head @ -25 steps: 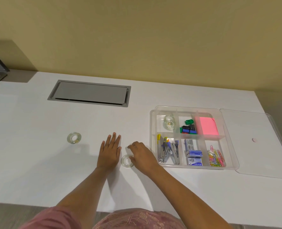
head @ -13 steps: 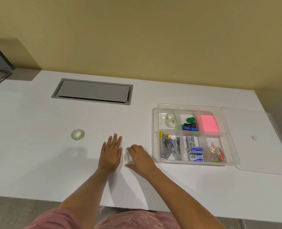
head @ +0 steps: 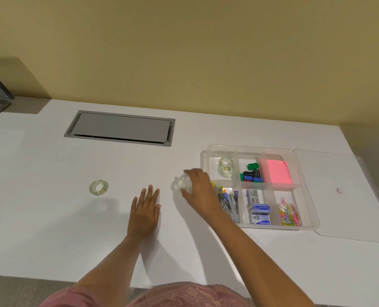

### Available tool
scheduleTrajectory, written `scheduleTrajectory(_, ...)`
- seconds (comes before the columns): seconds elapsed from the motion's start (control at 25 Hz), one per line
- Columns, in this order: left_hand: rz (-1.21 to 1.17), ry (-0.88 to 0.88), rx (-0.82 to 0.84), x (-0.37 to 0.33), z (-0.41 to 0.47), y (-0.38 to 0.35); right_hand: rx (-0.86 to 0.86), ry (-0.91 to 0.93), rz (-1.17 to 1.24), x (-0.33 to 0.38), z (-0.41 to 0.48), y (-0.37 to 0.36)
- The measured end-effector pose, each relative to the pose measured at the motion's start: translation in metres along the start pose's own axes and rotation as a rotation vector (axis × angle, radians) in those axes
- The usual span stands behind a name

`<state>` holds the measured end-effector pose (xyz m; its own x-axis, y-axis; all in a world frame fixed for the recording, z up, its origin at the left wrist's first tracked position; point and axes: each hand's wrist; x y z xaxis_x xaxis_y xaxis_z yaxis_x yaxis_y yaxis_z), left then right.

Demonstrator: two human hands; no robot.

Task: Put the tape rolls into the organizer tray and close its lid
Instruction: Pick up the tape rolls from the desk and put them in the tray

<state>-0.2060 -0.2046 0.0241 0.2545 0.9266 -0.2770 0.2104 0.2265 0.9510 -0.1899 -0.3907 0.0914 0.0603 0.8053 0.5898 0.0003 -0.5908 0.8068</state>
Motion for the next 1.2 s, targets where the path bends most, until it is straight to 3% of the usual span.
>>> scheduleTrajectory(0.24,0.02,0.013,-0.008,-0.006,0.024,-0.002,-0.169,-0.206,-0.005,-0.043,0.043,0.054)
scheduleTrajectory(0.44,0.034,0.057,0.02,-0.009,0.05,-0.009,-0.088,-0.293,-0.13,-0.079,0.067,0.067)
scheduleTrajectory(0.6,0.002,0.067,0.044,-0.009,0.064,-0.012,0.0,-0.274,-0.273,-0.09,0.08,0.061)
scheduleTrajectory(0.8,0.017,0.052,0.009,-0.011,0.066,-0.012,-0.015,-0.249,-0.428,-0.095,0.089,0.056)
scheduleTrajectory(1.2,0.002,0.06,0.009,-0.011,0.066,-0.013,-0.058,-0.235,-0.446,-0.094,0.084,0.052)
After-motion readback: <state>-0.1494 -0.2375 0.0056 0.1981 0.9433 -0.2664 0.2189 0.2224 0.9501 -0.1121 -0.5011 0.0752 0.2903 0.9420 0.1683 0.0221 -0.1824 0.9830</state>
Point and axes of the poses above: each hand's wrist, its own z-axis towards the middle knuckle, its own y-axis out of the back of the hand, x = y × z, and after that the axes turned 5 degrees about -y, right-handed
